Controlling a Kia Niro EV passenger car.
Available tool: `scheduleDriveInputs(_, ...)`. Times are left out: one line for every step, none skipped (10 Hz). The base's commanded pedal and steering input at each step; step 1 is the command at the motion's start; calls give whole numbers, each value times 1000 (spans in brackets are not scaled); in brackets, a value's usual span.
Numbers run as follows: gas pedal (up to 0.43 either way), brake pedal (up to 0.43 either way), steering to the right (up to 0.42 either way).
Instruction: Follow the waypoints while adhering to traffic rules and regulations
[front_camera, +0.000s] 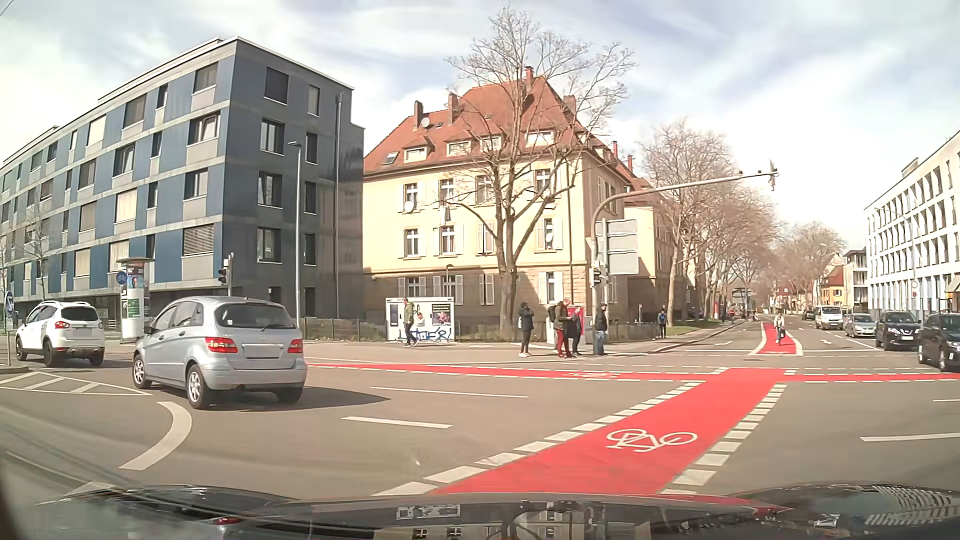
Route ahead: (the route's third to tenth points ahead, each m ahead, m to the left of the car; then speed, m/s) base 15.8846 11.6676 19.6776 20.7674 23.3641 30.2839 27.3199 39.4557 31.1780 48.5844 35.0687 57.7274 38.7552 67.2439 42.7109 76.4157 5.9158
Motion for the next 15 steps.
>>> scheduleDriveInputs(110,0,-194)
scheduleDriveInputs(118,0,-203)
scheduleDriveInputs(118,0,-213)
scheduleDriveInputs(118,0,-226)
scheduleDriveInputs(118,0,-241)
scheduleDriveInputs(118,0,-255)
scheduleDriveInputs(118,0,-265)
scheduleDriveInputs(118,0,-272)
scheduleDriveInputs(118,0,-279)
scheduleDriveInputs(118,0,-282)
scheduleDriveInputs(118,0,-281)
scheduleDriveInputs(118,0,-279)
scheduleDriveInputs(118,0,-276)
scheduleDriveInputs(118,0,-272)
scheduleDriveInputs(138,0,-267)
